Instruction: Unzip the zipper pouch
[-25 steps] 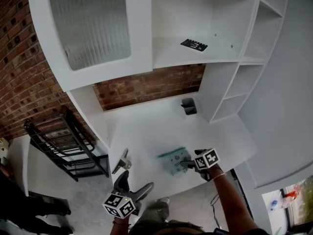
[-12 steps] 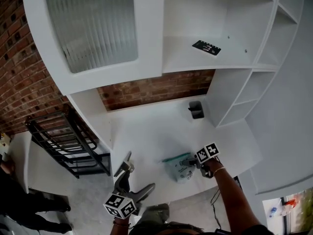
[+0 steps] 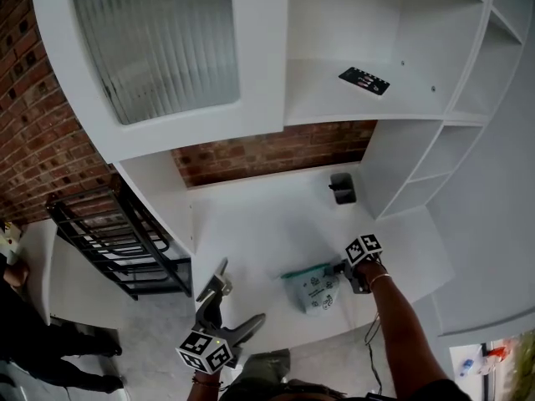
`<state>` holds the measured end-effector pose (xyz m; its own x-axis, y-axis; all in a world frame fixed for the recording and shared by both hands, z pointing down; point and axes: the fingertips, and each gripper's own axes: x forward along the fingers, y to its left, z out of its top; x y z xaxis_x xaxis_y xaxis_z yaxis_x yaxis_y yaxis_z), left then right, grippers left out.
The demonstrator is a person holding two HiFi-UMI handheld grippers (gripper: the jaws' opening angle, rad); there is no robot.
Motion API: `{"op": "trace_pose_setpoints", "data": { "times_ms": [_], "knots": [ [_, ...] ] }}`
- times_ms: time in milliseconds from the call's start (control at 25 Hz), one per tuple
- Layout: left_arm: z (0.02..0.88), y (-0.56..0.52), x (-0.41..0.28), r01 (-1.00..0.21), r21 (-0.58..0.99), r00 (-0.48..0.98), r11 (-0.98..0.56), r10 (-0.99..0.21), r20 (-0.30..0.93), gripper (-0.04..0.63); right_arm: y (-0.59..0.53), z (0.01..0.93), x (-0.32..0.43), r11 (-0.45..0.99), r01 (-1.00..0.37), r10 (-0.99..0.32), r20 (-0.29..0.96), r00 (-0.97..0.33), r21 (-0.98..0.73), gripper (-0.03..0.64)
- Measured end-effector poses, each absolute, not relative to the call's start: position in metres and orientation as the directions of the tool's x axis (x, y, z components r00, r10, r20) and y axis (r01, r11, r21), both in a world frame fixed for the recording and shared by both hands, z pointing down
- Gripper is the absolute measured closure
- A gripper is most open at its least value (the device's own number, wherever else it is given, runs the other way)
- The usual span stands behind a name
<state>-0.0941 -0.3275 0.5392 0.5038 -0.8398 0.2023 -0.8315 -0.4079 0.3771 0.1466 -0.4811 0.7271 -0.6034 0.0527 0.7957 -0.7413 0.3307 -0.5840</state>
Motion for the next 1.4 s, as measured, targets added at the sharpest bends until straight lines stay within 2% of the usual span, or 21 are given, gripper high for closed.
{"op": "trace_pose_setpoints", "data": {
  "times_ms": [80, 160, 200, 320, 480, 680, 800, 920, 1120, 1400],
  "knots": [
    [0.540, -0.328, -0.094, -0.831, 0.382, 0.503, -0.406, -0.840, 0.203, 0.028, -0.478, 0.727, 0.146, 0.352, -0.741, 0.069, 0.806, -0.588, -0.572, 0.431],
    [0.541, -0.327, -0.093, -0.829, 0.387, 0.503, -0.403, -0.840, 0.203, 0.028, -0.469, 0.726, 0.139, 0.363, -0.717, 0.106, 0.791, -0.603, -0.595, 0.508],
    [0.541, -0.326, -0.093, -0.829, 0.389, 0.503, -0.402, -0.840, 0.204, 0.028, -0.465, 0.725, 0.134, 0.373, -0.701, 0.112, 0.779, -0.616, -0.608, 0.525],
    [0.542, -0.324, -0.091, -0.825, 0.393, 0.509, -0.406, -0.836, 0.206, 0.028, -0.461, 0.717, 0.125, 0.431, -0.669, 0.058, 0.758, -0.650, -0.606, 0.578],
    [0.539, -0.317, -0.082, -0.806, 0.401, 0.544, -0.436, -0.812, 0.211, 0.031, -0.456, 0.678, 0.115, 0.553, -0.623, -0.094, 0.702, -0.706, -0.553, 0.597],
    [0.541, -0.305, -0.068, -0.777, 0.414, 0.591, -0.475, -0.777, 0.218, 0.060, -0.429, 0.626, 0.102, 0.718, -0.587, -0.274, 0.623, -0.733, -0.375, 0.603],
    [0.541, -0.295, -0.054, -0.738, 0.444, 0.635, -0.508, -0.745, 0.204, 0.150, -0.406, 0.601, 0.093, 0.776, -0.570, -0.347, 0.571, -0.744, -0.271, 0.603],
    [0.537, -0.290, -0.046, -0.728, 0.449, 0.645, -0.518, -0.738, 0.196, 0.173, -0.384, 0.576, 0.085, 0.819, -0.556, -0.417, 0.515, -0.749, -0.145, 0.604],
    [0.523, -0.284, -0.036, -0.716, 0.472, 0.639, -0.515, -0.755, 0.146, 0.209, -0.352, 0.550, 0.076, 0.828, -0.561, -0.511, 0.449, -0.733, 0.027, 0.604],
    [0.510, -0.270, -0.010, -0.719, 0.434, 0.656, -0.542, -0.736, 0.167, 0.241, -0.314, 0.521, 0.069, 0.795, -0.547, -0.606, 0.386, -0.696, 0.261, 0.604]
  ]
}}
